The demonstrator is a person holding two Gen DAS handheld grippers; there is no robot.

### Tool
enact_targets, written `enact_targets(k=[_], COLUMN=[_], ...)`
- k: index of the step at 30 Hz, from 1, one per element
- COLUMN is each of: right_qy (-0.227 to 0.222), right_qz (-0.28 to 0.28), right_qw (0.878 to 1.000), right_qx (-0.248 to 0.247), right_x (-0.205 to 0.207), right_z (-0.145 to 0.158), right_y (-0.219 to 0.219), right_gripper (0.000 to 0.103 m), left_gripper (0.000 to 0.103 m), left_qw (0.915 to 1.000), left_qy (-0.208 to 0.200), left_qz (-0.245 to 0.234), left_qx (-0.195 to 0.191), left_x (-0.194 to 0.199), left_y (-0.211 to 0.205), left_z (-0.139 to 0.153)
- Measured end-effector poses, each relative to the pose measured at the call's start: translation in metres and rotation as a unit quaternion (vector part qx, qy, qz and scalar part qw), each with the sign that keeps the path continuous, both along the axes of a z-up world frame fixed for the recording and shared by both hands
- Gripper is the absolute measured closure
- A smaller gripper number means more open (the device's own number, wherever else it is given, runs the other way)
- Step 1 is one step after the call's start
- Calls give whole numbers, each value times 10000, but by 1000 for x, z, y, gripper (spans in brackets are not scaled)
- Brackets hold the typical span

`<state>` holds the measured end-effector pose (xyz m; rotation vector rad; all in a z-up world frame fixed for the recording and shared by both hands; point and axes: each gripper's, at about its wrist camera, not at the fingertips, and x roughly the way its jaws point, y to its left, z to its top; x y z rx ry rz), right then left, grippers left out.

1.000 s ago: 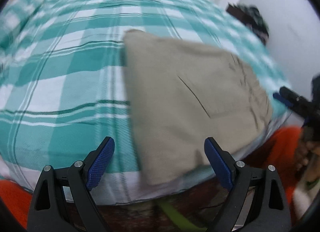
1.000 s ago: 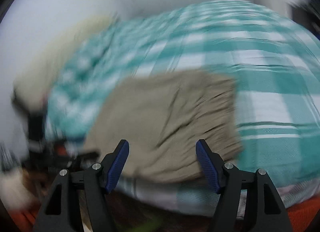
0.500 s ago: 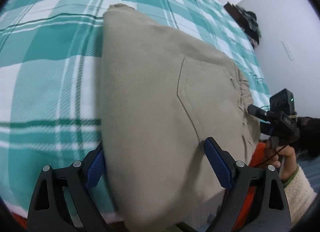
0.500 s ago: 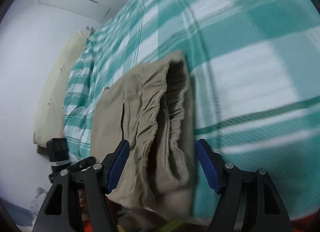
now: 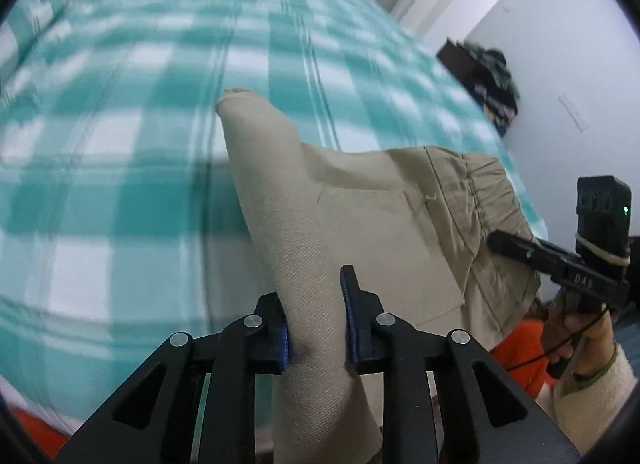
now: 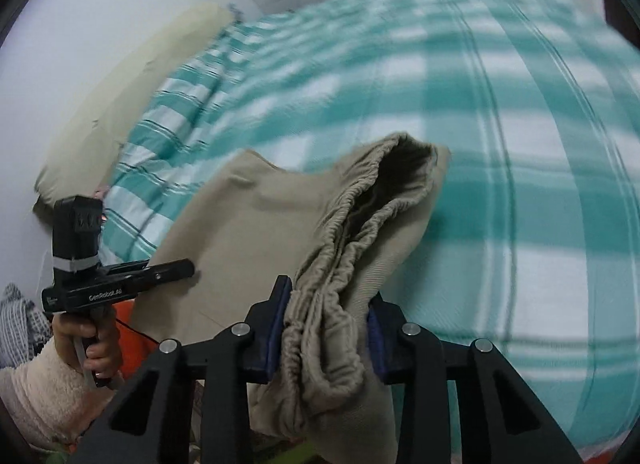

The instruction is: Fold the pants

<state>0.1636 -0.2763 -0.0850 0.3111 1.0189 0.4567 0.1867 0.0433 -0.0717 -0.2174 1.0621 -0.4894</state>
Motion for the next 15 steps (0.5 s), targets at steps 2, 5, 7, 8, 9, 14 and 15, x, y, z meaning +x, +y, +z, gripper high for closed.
enact_targets(k=[2, 5, 7, 8, 9, 14, 15], right_qy=[-258, -685, -717, -661, -589, -766, -828], right_qz=[50, -30, -171, -257, -364, -944, -955], right_qw=[9996, 9976, 9970, 9973, 9975, 9908, 9893], right_qx=[-57, 89, 247, 193, 104, -603, -728], right_x=[14, 61, 97, 113, 123, 115, 108], right_z=[22, 54, 63, 65, 65, 75, 75], right_y=[12, 16, 17, 15, 14, 1, 1], right_gripper=[68, 68, 64, 61, 54, 13, 9], left_gripper=[82, 70, 34, 17, 12, 3, 3], left_qw=[9993, 9945, 9830, 9702, 9639, 9385, 9329], left_qy=[-355, -811, -1146, -1420, -1535, -1856, -1853], left_qz=[129, 366, 689, 923, 1010, 1223, 1284], left_qx=[74, 545, 1258, 1735, 1926, 2641, 2808], left_x=[28, 73, 93, 97, 95, 57, 45], left_y=[11, 18, 27, 32, 34, 37, 34], left_z=[26, 51, 59, 62, 62, 45, 37])
